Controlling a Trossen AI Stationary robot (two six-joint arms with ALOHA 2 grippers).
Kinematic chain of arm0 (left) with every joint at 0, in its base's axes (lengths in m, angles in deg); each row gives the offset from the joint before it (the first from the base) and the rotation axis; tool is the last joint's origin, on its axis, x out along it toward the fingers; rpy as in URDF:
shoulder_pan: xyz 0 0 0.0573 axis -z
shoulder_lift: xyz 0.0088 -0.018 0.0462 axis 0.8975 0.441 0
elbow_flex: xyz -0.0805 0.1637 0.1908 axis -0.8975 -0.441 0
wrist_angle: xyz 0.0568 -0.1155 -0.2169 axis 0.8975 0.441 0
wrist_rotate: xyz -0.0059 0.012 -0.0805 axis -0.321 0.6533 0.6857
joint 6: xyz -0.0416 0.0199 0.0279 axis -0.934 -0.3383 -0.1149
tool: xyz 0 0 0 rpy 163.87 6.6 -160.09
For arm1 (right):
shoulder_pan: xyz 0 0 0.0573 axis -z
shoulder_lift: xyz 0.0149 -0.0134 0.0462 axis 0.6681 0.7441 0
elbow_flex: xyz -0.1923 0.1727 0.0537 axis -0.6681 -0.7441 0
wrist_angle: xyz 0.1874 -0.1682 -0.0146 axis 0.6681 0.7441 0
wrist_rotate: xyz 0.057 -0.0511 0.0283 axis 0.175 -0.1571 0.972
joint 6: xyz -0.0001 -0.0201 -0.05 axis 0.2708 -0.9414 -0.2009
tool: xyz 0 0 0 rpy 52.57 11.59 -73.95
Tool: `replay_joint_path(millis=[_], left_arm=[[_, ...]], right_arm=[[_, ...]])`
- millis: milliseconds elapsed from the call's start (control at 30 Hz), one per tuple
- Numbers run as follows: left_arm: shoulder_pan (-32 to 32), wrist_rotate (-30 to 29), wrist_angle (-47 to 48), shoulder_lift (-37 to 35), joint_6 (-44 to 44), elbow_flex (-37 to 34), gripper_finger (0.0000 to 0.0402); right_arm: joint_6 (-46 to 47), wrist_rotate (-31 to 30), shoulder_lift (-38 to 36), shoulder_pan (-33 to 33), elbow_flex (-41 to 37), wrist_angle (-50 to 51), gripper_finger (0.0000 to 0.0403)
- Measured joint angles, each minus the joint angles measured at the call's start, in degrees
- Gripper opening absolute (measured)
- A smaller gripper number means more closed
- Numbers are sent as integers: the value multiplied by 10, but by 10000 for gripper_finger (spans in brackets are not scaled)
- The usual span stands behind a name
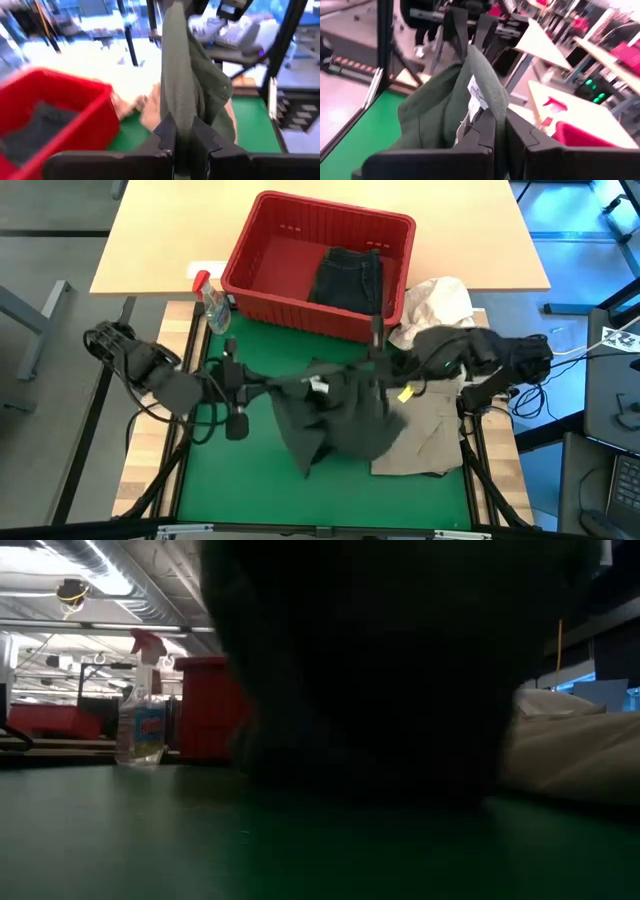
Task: Fold Laundry from Bin
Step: Fold the green polo shirt
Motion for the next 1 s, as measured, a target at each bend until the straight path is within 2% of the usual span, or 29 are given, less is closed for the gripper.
replay_joint_path(millis=[233,433,567,667,800,900,1000], left_arm=[[-19,-61,-61,0,176,40,17],[-51,-163,-90,2,334,47,18],[-89,-212,-113,2,447,47,18],[-129,-214,-148,2,521,47,18],[-185,-195,-229,2,650,48,18],[-237,-151,-286,1,736,48,18],[-304,-96,-312,1,762,48,18]], right_arm=[[-69,-9,0,32,47,-2,19],[-198,-90,0,52,51,-30,19],[-338,-171,6,64,51,-82,19],[-440,-202,9,78,51,-136,19],[-526,-202,15,109,51,-199,19],[-551,-175,19,152,52,-221,19],[-532,-145,28,212,54,-223,19]])
